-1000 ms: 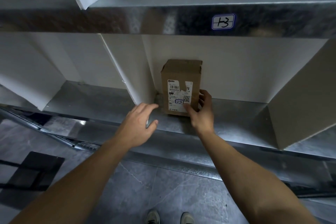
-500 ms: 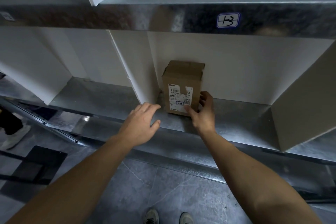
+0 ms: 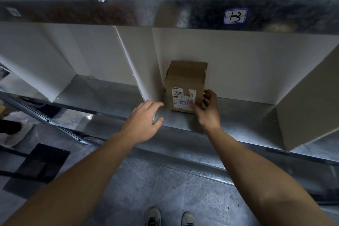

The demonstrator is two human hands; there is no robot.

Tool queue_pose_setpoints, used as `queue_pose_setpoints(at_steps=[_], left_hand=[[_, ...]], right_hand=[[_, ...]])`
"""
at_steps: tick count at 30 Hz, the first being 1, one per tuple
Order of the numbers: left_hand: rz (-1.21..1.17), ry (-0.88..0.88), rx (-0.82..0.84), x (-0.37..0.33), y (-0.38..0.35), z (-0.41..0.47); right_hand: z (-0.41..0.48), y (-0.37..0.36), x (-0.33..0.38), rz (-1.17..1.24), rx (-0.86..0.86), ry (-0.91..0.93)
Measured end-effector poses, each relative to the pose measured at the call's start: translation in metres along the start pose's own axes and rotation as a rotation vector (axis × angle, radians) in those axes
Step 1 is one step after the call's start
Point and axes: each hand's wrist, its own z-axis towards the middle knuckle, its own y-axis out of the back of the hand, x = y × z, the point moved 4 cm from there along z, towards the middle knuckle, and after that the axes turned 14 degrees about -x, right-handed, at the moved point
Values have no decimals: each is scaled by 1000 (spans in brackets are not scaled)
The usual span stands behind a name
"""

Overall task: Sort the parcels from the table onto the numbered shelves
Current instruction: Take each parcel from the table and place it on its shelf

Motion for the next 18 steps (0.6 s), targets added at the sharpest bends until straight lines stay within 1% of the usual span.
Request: queue_pose_setpoints(at_steps=[5,9,13,15,18], left_hand=[[-28,9,3,-5,0,-7],[-37,11,5,-7,6,-16],[-10,9,-2,-6,18,-25],[29,6,-23,-3,26,-31],[90,-13,-56,5,41,-48]], right_hand=[[-4,8,2,-107,8,-16],[-12,24,7,-219,-34,-14],[-37,36,13,-412,-17,12],[-54,35,19,-540,15,67],[-84,31,37,-746,68,231]])
